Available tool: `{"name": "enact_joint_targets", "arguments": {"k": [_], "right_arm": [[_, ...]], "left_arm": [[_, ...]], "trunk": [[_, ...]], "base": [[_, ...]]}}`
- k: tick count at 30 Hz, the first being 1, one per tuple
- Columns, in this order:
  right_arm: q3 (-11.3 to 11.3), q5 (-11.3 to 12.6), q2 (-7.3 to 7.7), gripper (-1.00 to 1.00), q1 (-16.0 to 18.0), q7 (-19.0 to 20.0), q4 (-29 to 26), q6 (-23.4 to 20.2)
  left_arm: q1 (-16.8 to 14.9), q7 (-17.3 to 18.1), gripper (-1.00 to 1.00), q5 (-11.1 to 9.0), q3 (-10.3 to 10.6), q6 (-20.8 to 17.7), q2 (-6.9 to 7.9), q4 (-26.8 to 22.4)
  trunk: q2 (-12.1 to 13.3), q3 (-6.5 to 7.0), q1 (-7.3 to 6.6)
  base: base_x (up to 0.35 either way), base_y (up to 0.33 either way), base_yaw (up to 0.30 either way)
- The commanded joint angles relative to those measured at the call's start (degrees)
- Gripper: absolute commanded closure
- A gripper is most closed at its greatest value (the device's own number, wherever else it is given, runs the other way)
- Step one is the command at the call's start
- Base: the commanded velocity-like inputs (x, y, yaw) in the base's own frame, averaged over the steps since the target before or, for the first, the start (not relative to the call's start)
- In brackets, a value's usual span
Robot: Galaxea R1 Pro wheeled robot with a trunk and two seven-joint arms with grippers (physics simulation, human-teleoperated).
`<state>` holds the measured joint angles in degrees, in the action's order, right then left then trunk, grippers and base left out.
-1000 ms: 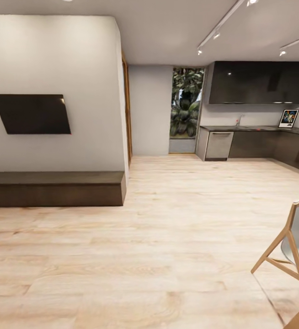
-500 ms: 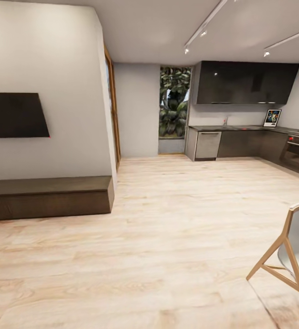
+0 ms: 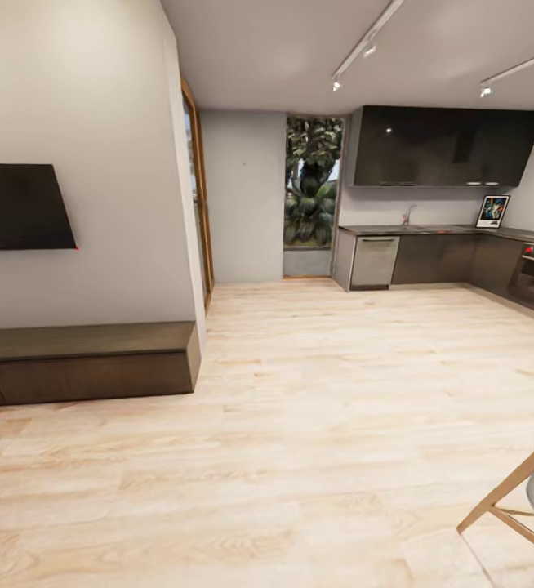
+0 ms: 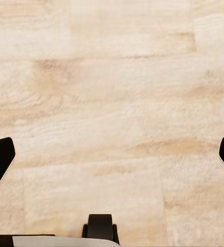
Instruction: Pick up the poster from the kitchen countertop and hang it on one of the wall nails in the kitchen.
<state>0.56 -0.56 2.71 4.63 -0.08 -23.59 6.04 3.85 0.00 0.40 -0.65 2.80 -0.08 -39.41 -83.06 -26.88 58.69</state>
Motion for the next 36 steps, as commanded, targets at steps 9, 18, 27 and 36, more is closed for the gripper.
{"name": "enact_joint_targets", "arguments": {"k": [9, 18, 27, 36], "right_arm": [[0.1, -0.1, 0.01, -1.0, 0.0, 0.0, 0.1, 0.2], [0.1, -0.1, 0.01, -1.0, 0.0, 0.0, 0.1, 0.2], [0.0, -0.1, 0.01, -1.0, 0.0, 0.0, 0.1, 0.2], [0.1, -0.1, 0.01, -1.0, 0.0, 0.0, 0.1, 0.2]], "left_arm": [[0.0, 0.0, -1.0, 0.0, -0.1, 0.1, -0.01, -0.1], [0.0, 0.0, -1.0, 0.0, -0.1, 0.1, -0.01, -0.1], [0.0, 0.0, -1.0, 0.0, -0.1, 0.1, -0.01, -0.1], [0.0, 0.0, -1.0, 0.0, -0.1, 0.1, -0.01, -0.1]], "trunk": [[0.0, -0.05, 0.04], [0.0, -0.05, 0.04], [0.0, -0.05, 0.04], [0.0, -0.05, 0.04]], "base": [[0.335, 0.0, 0.0], [0.335, 0.0, 0.0], [0.335, 0.0, 0.0], [0.335, 0.0, -0.155]]}}
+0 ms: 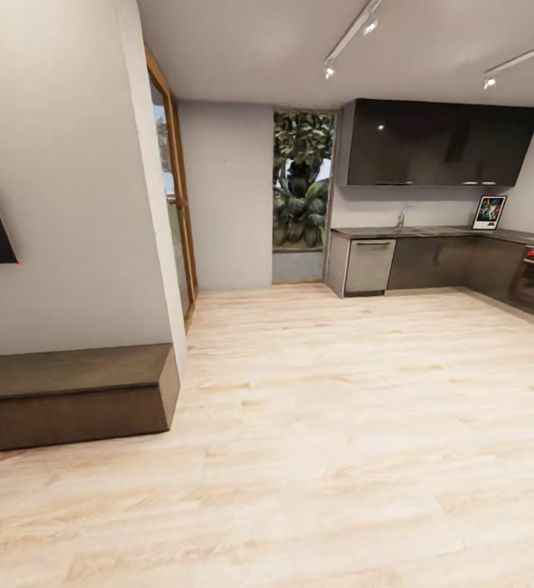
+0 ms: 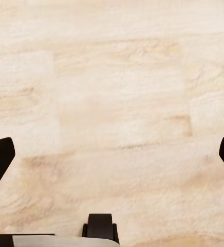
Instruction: Pick up the poster from the kitchen countertop and hang it on one of the wall nails in the kitchen.
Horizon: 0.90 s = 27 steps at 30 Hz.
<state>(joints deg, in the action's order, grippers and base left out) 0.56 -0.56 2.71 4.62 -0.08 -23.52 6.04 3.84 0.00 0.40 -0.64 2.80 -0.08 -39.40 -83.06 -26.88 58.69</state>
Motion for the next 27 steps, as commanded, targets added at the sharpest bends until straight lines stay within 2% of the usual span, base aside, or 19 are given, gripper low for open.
{"name": "enact_joint_targets", "arguments": {"k": [1, 27], "right_arm": [[0.1, -0.1, 0.01, -1.0, 0.0, 0.0, 0.1, 0.2], [0.1, -0.1, 0.01, -1.0, 0.0, 0.0, 0.1, 0.2]], "left_arm": [[0.0, 0.0, -1.0, 0.0, -0.1, 0.1, -0.01, -0.1], [0.0, 0.0, -1.0, 0.0, -0.1, 0.1, 0.0, -0.1]], "trunk": [[0.0, -0.05, 0.04], [0.0, -0.05, 0.04]], "base": [[0.335, 0.0, -0.264], [0.335, 0.0, -0.268]]}}
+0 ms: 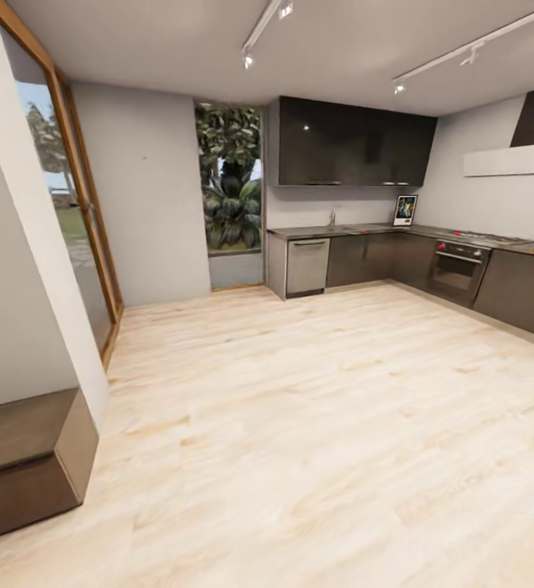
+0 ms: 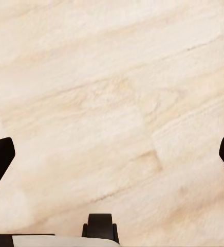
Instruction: Pick up the poster from the kitchen countertop and hang it on one of the wall nails in the kitchen.
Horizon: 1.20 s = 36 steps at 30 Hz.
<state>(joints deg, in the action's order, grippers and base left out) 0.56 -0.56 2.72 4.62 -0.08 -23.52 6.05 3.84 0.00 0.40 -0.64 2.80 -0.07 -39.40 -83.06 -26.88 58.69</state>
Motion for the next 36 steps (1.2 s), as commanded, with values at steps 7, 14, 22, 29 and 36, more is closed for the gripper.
{"name": "enact_joint_targets", "arguments": {"k": [7, 14, 22, 29, 36], "right_arm": [[0.1, -0.1, 0.01, -1.0, 0.0, 0.0, 0.1, 0.2], [0.1, -0.1, 0.01, -1.0, 0.0, 0.0, 0.1, 0.2], [0.0, -0.1, 0.04, -1.0, 0.0, 0.0, 0.1, 0.2], [0.1, -0.1, 0.01, -1.0, 0.0, 0.0, 0.1, 0.2], [0.1, -0.1, 0.01, -1.0, 0.1, 0.0, 0.1, 0.2]], "left_arm": [[0.0, 0.0, -1.0, 0.0, -0.1, 0.1, 0.0, -0.1], [0.0, 0.0, -1.0, 0.0, -0.1, 0.1, 0.0, -0.1], [0.0, 0.0, -1.0, 0.0, -0.1, 0.1, -0.01, -0.1], [0.0, 0.0, -1.0, 0.0, -0.1, 0.1, 0.04, -0.1], [0.0, 0.0, -1.0, 0.0, -0.1, 0.1, 0.03, -0.1]], "trunk": [[0.0, -0.05, 0.04], [0.0, -0.05, 0.04], [0.0, -0.05, 0.04], [0.0, -0.05, 0.04], [0.0, -0.05, 0.04]], "base": [[0.335, -0.003, -0.263], [0.335, -0.057, -0.072], [0.335, -0.076, -0.006], [0.335, -0.077, 0.0], [0.335, -0.079, 0.0]]}}
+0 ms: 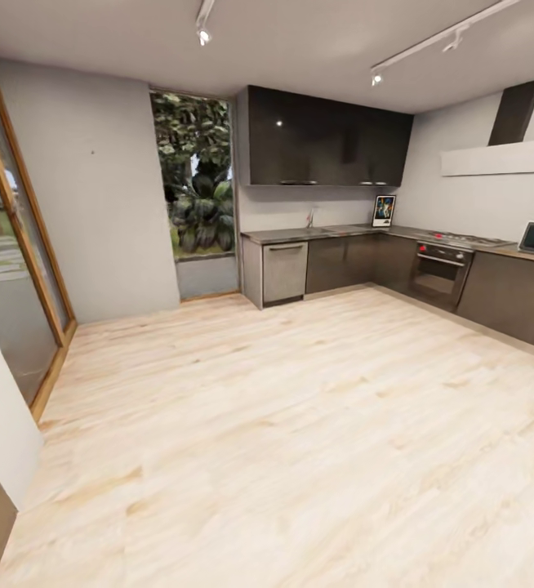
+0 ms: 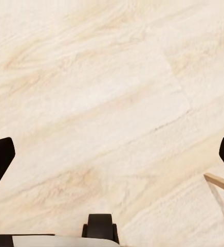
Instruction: Pick up the poster from the kitchen countertop and hang it on one of the wall nails in the kitchen.
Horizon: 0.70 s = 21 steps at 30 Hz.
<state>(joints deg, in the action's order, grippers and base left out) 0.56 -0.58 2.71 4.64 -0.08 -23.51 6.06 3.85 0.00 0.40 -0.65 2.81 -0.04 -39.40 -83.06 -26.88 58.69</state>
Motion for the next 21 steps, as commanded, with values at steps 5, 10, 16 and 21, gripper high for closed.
{"name": "enact_joint_targets", "arguments": {"k": [5, 10, 16, 21], "right_arm": [[0.1, -0.1, 0.01, -1.0, 0.0, 0.0, 0.0, 0.2], [0.1, 0.0, 0.01, -1.0, 0.0, 0.0, 0.0, 0.2], [0.1, -0.1, 0.01, -1.0, 0.0, 0.0, 0.0, 0.2], [0.1, -0.1, 0.01, -1.0, 0.0, 0.0, 0.0, 0.2]], "left_arm": [[0.0, 0.0, -1.0, 0.0, -0.1, 0.1, 0.01, -0.1], [0.0, 0.0, -1.0, 0.0, -0.1, 0.1, -0.01, -0.1], [0.0, 0.0, -1.0, 0.0, -0.1, 0.1, 0.02, -0.1], [0.0, 0.0, -1.0, 0.0, -0.1, 0.1, 0.03, -0.1]], "trunk": [[0.0, -0.05, 0.04], [0.0, -0.05, 0.04], [0.0, -0.05, 0.04], [0.0, -0.05, 0.04]], "base": [[0.335, -0.08, 0.0], [0.335, -0.08, 0.0], [0.335, -0.081, 0.0], [0.335, -0.08, -0.001]]}}
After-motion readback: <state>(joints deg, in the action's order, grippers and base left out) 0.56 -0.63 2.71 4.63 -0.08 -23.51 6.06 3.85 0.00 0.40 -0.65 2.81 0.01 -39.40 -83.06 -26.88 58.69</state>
